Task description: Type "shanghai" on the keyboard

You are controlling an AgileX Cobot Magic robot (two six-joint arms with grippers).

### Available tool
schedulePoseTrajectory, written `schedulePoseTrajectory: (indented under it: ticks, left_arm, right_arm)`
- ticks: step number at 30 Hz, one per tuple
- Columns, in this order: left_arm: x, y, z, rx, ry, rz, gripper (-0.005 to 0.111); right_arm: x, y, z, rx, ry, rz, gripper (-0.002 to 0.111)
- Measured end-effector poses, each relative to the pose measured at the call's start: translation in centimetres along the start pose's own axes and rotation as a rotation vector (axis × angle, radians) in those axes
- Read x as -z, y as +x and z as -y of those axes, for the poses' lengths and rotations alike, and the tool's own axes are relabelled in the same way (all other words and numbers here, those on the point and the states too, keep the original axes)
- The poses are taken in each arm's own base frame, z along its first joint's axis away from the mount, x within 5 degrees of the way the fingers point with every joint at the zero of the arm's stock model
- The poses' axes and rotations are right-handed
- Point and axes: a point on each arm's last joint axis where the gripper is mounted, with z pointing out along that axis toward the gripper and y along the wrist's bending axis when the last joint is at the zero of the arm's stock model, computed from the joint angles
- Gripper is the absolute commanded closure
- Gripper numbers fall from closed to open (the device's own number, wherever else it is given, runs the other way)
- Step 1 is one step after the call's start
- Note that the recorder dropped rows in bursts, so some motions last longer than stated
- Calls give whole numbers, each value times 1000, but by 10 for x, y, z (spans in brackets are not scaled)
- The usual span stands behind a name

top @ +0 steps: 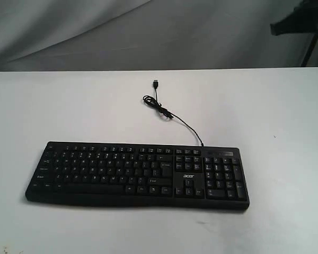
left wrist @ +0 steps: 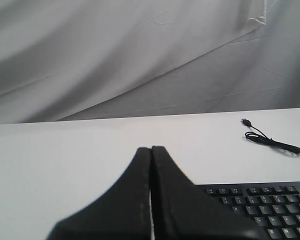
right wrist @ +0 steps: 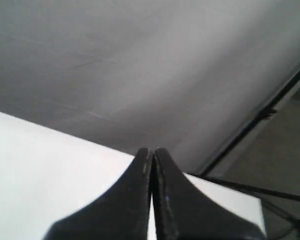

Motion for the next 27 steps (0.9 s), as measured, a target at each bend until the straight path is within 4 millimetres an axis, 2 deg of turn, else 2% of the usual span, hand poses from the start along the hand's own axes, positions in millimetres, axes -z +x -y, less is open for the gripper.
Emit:
schedulePoseTrajectory:
  ticks: [4,7,10,13,15,19,22,27]
  left_arm:
    - [0,0,0,0,0,0,107]
    - [0,0,0,0,0,0,107]
    - [0,0,0,0,0,0,107]
    - [0,0,0,0,0,0,107]
    - [0,0,0,0,0,0,107]
    - [0,0,0,0,0,0,107]
    - [0,0,0,0,0,0,107]
    - [0,0,0,0,0,0,107]
  right_arm:
    - [11,-37,-5,76,155,-4,108]
    - [22,-65,-7,92,104,-10,108]
    - [34,-86,-12,65,-57,-71,108]
    - [46,-98,-29,67,-334,-148,108]
    - [50,-102,-48,91,-511,-168,108]
    - [45,-99,-93,146,-699,-192,108]
    - [36,-90,-137,192,-794,-227,108]
    - [18,-58,-229,287,-926,-289,108]
